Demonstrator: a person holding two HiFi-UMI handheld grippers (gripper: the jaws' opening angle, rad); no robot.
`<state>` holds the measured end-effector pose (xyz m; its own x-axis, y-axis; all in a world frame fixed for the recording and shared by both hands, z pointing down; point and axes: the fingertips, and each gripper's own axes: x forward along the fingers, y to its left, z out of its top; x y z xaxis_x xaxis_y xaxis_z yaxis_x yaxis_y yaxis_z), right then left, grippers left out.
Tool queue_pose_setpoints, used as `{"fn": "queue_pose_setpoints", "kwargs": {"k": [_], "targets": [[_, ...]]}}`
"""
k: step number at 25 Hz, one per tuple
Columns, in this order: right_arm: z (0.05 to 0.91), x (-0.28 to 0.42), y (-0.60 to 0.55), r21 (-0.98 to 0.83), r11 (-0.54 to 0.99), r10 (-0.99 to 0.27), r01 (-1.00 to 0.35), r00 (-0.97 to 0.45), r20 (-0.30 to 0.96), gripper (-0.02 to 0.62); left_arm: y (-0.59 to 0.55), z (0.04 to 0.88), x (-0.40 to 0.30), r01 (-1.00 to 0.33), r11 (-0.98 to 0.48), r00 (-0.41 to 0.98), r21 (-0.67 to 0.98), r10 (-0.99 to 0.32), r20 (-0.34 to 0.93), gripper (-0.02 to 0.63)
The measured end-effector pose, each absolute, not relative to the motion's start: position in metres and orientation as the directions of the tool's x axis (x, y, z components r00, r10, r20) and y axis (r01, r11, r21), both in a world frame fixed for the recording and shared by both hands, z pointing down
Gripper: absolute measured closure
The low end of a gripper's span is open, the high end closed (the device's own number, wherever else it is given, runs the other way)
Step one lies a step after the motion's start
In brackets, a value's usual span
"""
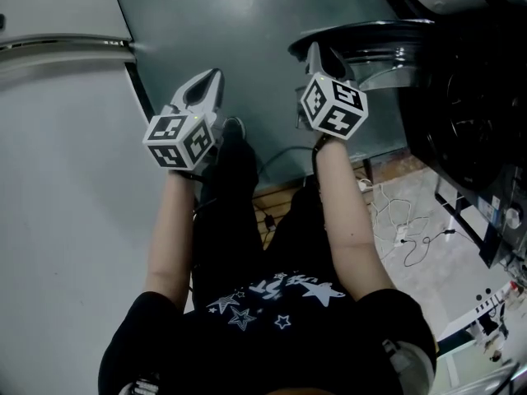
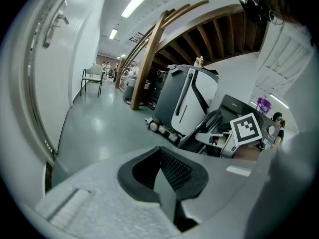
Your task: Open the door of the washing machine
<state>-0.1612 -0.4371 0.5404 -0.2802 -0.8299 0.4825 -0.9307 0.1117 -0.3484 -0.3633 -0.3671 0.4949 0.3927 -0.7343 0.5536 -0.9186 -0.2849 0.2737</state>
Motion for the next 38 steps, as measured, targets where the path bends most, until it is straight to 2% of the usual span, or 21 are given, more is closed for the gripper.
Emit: {"fn": "queue_pose_setpoints", "kwargs": {"k": [9,19,25,28,38], "targets": [[0.545,-0.16,-0.495,-0.36,0.051,-0.848,-0.932,-0.231,0.477,0.538,-0.382,0.507,-0.403,-0.922,-0.24,0.376,0.305,-0.744,0.552,0.595],[0.522,-0.165,-0.466,-0.369,0.089,-0.834,-0.925,-0.271,0.48,0.538,-0.369,0.477,-0.412,-0.93,-0.228,0.352,0.287,-0.776,0.524,0.595],[0.474,-0.149,-0.44,-0.364,0.168,-0.843,-0.916,-0.325,0.428,0.54,-0.336,0.442,-0.389,-0.934,-0.241,0.344,0.262,-0.801,0.49,0.595],[0.454,-0.129,-0.422,-0.373,0.177,-0.848,-0.911,-0.333,0.412,0.56,-0.312,0.429,-0.374,-0.935,-0.23,0.338,0.27,-0.81,0.48,0.595],[0.396,-0.045,-0.337,-0.374,0.232,-0.847,-0.898,-0.376,0.377,0.57,-0.23,0.393,-0.294,-0.939,-0.207,0.316,0.273,-0.835,0.451,0.595]]}}
